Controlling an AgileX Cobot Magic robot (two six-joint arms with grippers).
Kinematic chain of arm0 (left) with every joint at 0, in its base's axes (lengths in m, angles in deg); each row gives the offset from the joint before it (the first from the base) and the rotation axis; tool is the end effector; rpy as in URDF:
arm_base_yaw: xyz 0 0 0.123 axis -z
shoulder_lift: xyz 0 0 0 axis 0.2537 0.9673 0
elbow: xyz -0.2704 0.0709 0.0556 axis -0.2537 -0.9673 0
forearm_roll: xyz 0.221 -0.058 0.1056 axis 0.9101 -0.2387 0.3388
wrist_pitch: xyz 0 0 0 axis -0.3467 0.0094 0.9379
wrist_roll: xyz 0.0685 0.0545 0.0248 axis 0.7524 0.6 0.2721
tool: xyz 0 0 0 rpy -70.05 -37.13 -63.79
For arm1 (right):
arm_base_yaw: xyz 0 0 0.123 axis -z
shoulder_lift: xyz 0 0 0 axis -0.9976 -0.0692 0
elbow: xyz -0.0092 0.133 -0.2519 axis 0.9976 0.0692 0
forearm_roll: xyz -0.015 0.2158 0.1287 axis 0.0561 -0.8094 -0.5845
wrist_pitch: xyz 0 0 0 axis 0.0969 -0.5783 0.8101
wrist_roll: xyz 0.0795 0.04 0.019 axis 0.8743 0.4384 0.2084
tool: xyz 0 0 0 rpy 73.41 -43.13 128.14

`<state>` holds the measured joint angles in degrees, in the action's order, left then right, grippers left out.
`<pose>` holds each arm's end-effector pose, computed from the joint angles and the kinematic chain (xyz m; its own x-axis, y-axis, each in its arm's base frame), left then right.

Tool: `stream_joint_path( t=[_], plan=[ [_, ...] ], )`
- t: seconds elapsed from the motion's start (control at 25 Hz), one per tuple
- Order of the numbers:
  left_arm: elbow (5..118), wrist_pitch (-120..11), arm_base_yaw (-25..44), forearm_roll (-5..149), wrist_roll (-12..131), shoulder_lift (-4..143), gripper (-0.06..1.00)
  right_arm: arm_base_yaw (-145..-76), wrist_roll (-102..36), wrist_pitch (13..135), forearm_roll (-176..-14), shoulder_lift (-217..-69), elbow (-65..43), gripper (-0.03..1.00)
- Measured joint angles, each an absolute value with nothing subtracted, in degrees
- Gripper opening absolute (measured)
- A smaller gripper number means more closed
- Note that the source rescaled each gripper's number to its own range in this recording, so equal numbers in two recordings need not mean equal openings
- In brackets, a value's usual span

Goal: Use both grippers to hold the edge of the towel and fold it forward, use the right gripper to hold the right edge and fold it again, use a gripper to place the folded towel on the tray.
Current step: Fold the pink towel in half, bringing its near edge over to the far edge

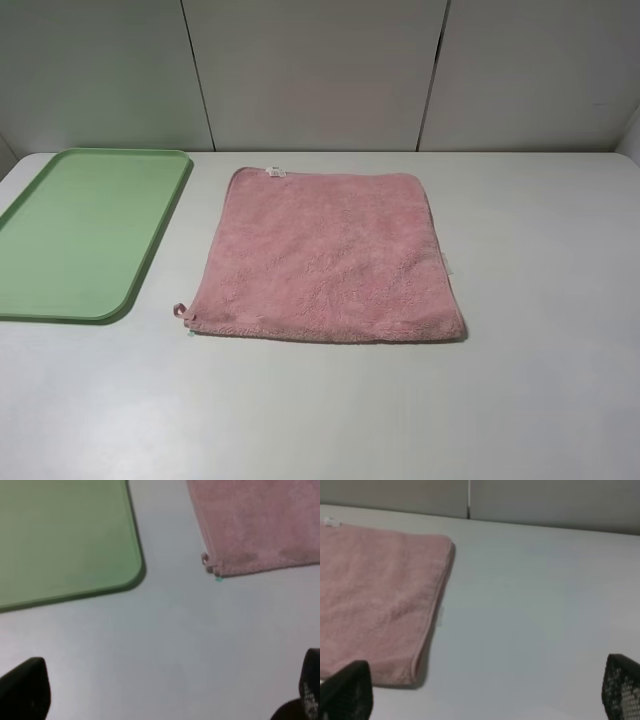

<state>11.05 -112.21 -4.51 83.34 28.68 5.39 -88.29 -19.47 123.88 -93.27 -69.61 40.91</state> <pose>0.0165 -0.0061 0.2786 -0.5728 0.1335 -0.8087 0.2201 0.9755 0.0051 -0.0047 0.0087 0.2788 -0.4121 -0.1179 -0.9035 -0.1703 0.9841 -0.0508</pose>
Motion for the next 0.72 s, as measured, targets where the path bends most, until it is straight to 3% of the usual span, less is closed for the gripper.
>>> stream_joint_path(
  t=[0.2, 0.72],
  plan=[
    [13.67, -112.21, -0.29, 83.34, 30.74, 9.73, 1.0, -89.49, -20.24, 123.79, -96.6, -73.5, 39.97, 1.0],
    [16.84, -113.35, 17.26, 90.01, 32.58, 23.67, 1.0, -103.51, -27.01, 123.46, -97.86, -91.86, 29.79, 1.0]
  ],
)
